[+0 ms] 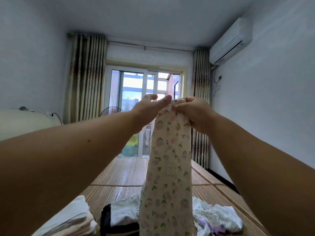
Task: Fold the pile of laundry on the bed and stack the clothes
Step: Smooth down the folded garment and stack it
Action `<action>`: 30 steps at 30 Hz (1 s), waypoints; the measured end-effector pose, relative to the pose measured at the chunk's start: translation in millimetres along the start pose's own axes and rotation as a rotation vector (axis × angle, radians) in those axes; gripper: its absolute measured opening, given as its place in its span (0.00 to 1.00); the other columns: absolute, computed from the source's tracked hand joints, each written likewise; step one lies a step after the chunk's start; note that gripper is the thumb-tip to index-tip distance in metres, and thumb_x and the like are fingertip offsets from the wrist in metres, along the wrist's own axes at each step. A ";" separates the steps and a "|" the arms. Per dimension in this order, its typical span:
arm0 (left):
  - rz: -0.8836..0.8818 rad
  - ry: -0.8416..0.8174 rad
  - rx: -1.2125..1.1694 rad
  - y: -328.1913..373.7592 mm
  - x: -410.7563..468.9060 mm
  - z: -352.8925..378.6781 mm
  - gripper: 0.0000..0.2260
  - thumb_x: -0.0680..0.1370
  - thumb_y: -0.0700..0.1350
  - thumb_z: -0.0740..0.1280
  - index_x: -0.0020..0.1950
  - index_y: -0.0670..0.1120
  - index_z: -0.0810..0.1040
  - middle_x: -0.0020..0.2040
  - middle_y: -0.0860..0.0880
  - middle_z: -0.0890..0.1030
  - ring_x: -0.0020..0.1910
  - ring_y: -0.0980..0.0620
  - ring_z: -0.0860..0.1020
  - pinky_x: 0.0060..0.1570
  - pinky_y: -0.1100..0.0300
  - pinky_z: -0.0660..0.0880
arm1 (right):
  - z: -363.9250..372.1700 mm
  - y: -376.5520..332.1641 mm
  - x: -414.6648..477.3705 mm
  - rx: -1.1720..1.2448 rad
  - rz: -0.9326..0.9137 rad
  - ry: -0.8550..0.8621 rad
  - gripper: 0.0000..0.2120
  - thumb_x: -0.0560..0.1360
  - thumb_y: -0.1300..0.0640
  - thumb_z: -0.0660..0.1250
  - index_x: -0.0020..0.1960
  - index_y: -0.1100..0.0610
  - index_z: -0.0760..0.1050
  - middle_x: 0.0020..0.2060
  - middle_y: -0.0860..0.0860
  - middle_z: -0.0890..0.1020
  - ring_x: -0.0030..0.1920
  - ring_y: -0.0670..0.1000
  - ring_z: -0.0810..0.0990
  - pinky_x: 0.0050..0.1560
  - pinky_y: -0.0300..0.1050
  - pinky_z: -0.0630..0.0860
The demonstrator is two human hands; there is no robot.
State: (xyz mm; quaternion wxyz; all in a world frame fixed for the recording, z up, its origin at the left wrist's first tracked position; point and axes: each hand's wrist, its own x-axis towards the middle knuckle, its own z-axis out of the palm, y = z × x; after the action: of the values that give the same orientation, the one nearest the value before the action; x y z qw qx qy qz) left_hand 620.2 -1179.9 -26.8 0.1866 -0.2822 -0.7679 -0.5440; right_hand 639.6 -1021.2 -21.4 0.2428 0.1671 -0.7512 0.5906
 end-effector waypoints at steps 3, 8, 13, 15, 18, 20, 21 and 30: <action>-0.199 -0.170 -0.142 -23.6 -11.5 -1.0 0.43 0.67 0.59 0.76 0.76 0.48 0.60 0.70 0.44 0.72 0.68 0.44 0.71 0.69 0.42 0.59 | -3.3 -2.7 -4.7 0.075 0.031 -0.062 0.03 0.78 0.63 0.65 0.50 0.61 0.76 0.43 0.58 0.81 0.44 0.57 0.83 0.46 0.51 0.83; -0.290 -0.394 -0.298 -69.4 -17.0 6.6 0.21 0.68 0.41 0.72 0.61 0.41 0.77 0.58 0.42 0.82 0.59 0.41 0.80 0.65 0.40 0.71 | -14.3 1.3 -10.9 0.078 0.062 -0.077 0.03 0.78 0.62 0.65 0.47 0.61 0.76 0.41 0.56 0.82 0.42 0.54 0.83 0.41 0.48 0.83; -0.387 -0.461 -0.303 -107.7 -45.1 28.3 0.15 0.70 0.36 0.68 0.56 0.44 0.77 0.50 0.45 0.83 0.51 0.44 0.81 0.58 0.47 0.77 | -28.5 7.4 -8.2 0.162 0.076 -0.030 0.07 0.79 0.62 0.61 0.46 0.61 0.76 0.40 0.56 0.81 0.40 0.55 0.82 0.42 0.49 0.83; -0.450 -0.599 -0.313 -130.1 -62.5 38.3 0.18 0.68 0.38 0.69 0.58 0.47 0.76 0.51 0.46 0.83 0.51 0.46 0.81 0.52 0.52 0.79 | -34.8 11.0 -7.2 0.195 0.090 -0.004 0.09 0.80 0.63 0.59 0.44 0.60 0.76 0.38 0.55 0.81 0.38 0.54 0.82 0.40 0.48 0.83; -0.496 -0.654 -0.359 -157.1 -82.3 53.9 0.20 0.69 0.41 0.69 0.60 0.45 0.75 0.54 0.44 0.82 0.55 0.44 0.80 0.52 0.52 0.78 | -44.9 16.7 -5.7 0.188 0.087 0.019 0.10 0.80 0.62 0.57 0.45 0.59 0.76 0.38 0.54 0.81 0.39 0.53 0.82 0.44 0.49 0.83; -0.519 -0.539 -0.420 -169.2 -87.6 60.3 0.21 0.68 0.44 0.69 0.60 0.41 0.75 0.54 0.41 0.82 0.56 0.42 0.80 0.58 0.47 0.77 | -51.6 23.7 -5.6 0.175 0.092 0.048 0.10 0.81 0.62 0.57 0.49 0.60 0.77 0.40 0.55 0.81 0.43 0.55 0.82 0.47 0.51 0.82; -0.519 -0.481 -0.461 -173.5 -88.5 60.7 0.23 0.68 0.44 0.68 0.61 0.39 0.75 0.56 0.39 0.82 0.57 0.40 0.80 0.61 0.44 0.75 | -54.9 27.8 -6.4 0.181 0.100 0.080 0.10 0.81 0.62 0.57 0.52 0.62 0.77 0.43 0.56 0.81 0.44 0.56 0.82 0.47 0.51 0.82; -0.537 -0.273 -0.496 -190.1 -93.5 -1.1 0.22 0.68 0.40 0.69 0.61 0.41 0.72 0.43 0.42 0.83 0.39 0.46 0.82 0.38 0.54 0.81 | -58.7 106.5 -50.9 0.213 0.328 0.292 0.11 0.78 0.61 0.63 0.57 0.65 0.77 0.47 0.60 0.82 0.44 0.57 0.81 0.45 0.50 0.80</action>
State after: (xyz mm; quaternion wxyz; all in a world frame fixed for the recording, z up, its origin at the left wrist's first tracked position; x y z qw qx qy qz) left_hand 571.3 -1249.8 -220.7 -0.1403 -0.1775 -0.6772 -0.7002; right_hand 634.1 -939.9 -125.1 0.2305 -0.0197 -0.6588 0.7159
